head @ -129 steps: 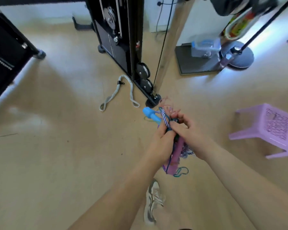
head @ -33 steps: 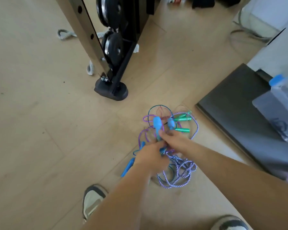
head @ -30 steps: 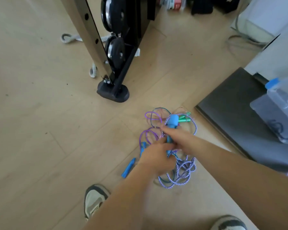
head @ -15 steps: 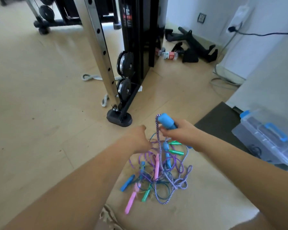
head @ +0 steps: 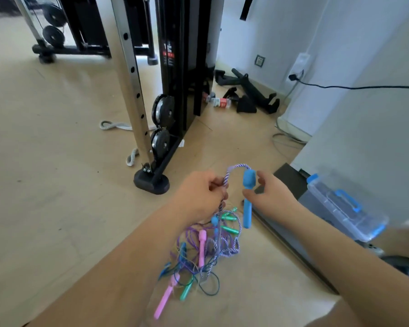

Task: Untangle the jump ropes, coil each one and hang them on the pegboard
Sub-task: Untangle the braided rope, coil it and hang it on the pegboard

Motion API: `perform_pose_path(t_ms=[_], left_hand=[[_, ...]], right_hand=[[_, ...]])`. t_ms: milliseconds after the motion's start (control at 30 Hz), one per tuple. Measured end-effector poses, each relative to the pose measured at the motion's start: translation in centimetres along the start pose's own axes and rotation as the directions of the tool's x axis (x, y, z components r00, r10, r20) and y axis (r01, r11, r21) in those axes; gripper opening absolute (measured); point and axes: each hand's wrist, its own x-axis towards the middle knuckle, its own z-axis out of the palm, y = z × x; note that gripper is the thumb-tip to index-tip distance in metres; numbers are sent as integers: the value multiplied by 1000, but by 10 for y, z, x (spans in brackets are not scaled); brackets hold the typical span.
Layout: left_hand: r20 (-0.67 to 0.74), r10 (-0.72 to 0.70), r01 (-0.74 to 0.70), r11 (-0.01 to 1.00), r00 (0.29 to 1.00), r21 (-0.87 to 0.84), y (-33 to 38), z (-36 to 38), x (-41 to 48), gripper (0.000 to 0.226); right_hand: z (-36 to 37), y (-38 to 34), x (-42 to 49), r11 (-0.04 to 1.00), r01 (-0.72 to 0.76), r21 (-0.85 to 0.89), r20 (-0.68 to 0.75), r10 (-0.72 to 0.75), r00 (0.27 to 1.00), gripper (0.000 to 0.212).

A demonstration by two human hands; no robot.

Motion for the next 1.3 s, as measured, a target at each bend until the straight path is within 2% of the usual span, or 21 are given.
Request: perform_pose_path(t_ms=[67,100,167,200,233,267,333,367,400,467,533,633,700,800,900,967,1033,1133,1233,1300], left_hand=[[-47,45,-49,995,998,-90,11,1,-1,19],[-64,77,-85,989,995,-122,15,1,-1,21],[-112,119,-139,973,987,-186,27,1,-3,20],[-141,118,-149,960,983,-236,34,0,-5,18],[-166,105,-155,934,981,-321,42,-1,-6,15],[-177,88,-157,891,980,-426,50,-4,-7,13],[-190,74,-175,784,979,-596,63,-11,-9,11],[-202,79,-191,754,976,-629,65,-14,-8,11],[-208,81,-195,761,975,-619,65,-18,-6,13],[-203,34,-129,872,979,-473,56,-22,1,20],[-156,-54,6,956,986,-294,44,-24,5,22],[61,-124,126,992,990,-24,25,-22,4,24],[230,-137,88,973,963,212,14,-13,1,33],[354,-171,17,917,919,399,7,5,-1,29],[413,-223,-19,862,883,506,7,14,-1,22],[369,-205,-20,852,907,523,5,17,1,21],[278,-165,39,912,946,409,7,22,3,24],[89,-91,90,996,992,20,24,25,2,20],[-77,-98,66,937,992,-344,41,24,2,19],[-108,-123,51,857,987,-513,48,22,3,25]], right_hand=[[-2,-5,-10,996,89,-3,-40,-89,995,63],[-2,-11,-15,989,137,52,16,-138,990,63],[0,-19,-24,952,120,281,229,-188,955,60],[4,-23,-29,919,40,392,360,-193,913,55],[9,-25,-33,903,-32,429,453,-184,873,47],[12,-24,-36,916,-40,398,486,-174,857,37],[19,-17,-37,973,57,222,435,-151,888,20],[21,-13,-37,986,70,153,400,-126,908,23],[21,-9,-38,987,38,158,371,-94,924,27],[15,-7,-39,959,-49,280,309,-41,950,33],[0,-9,-40,895,-86,437,253,-30,967,37],[-19,-16,-39,760,-143,634,266,-40,963,39],[-21,-23,-36,719,-153,678,296,-78,952,38],[-24,-29,-29,653,-125,747,250,-102,963,34],[-29,-27,-23,648,-84,757,148,-46,988,37],[-30,-25,-17,690,-22,724,73,-44,996,38],[-29,-23,-9,707,-6,707,51,-43,998,43],[-25,-14,1,747,-125,652,197,-8,980,64],[-16,2,-2,749,-222,624,453,-116,884,74],[-16,12,-7,740,-198,643,524,-237,818,65]])
